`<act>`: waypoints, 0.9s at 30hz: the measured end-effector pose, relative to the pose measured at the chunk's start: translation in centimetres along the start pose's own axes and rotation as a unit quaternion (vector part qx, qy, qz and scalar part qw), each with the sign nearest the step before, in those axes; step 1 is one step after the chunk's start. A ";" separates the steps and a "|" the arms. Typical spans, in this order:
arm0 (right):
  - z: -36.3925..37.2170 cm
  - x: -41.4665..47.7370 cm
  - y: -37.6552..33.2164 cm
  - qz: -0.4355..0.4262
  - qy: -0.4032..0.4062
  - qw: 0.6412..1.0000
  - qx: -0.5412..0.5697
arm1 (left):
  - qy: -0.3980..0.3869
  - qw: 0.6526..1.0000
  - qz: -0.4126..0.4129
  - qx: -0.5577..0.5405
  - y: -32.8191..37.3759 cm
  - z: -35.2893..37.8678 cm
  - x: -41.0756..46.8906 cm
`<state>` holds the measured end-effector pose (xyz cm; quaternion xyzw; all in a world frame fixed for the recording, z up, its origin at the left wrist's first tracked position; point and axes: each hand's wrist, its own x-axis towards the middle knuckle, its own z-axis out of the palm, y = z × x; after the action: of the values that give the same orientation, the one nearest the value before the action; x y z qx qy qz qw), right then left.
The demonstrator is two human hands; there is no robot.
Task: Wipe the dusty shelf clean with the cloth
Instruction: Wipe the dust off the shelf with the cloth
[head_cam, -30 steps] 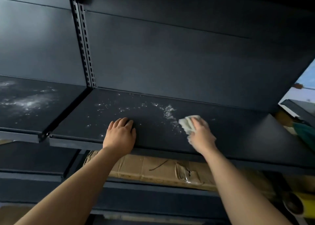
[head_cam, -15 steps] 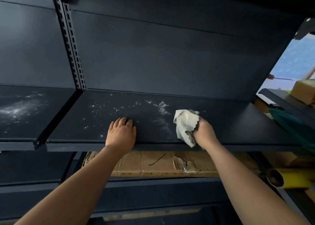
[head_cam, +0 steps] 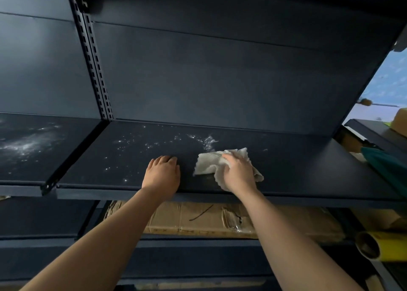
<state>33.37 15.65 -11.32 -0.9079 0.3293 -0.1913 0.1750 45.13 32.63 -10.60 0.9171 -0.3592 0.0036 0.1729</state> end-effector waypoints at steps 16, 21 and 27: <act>-3.7 2.6 7.0 -0.001 -0.005 0.997 -0.083 | -0.018 1.000 -0.016 -0.006 4.0 1.3 2.1; -3.8 3.3 7.8 -0.103 -0.009 0.994 0.045 | -0.017 1.000 -0.007 -0.011 5.7 1.8 2.4; -8.1 5.6 13.8 0.084 0.153 0.980 0.092 | -0.014 1.000 -0.012 -0.006 6.6 2.1 3.8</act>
<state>26.30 0.40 -9.15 -0.8169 0.4081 -0.3426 0.2208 43.35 24.94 -9.97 0.9202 -0.3508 -0.0135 0.1732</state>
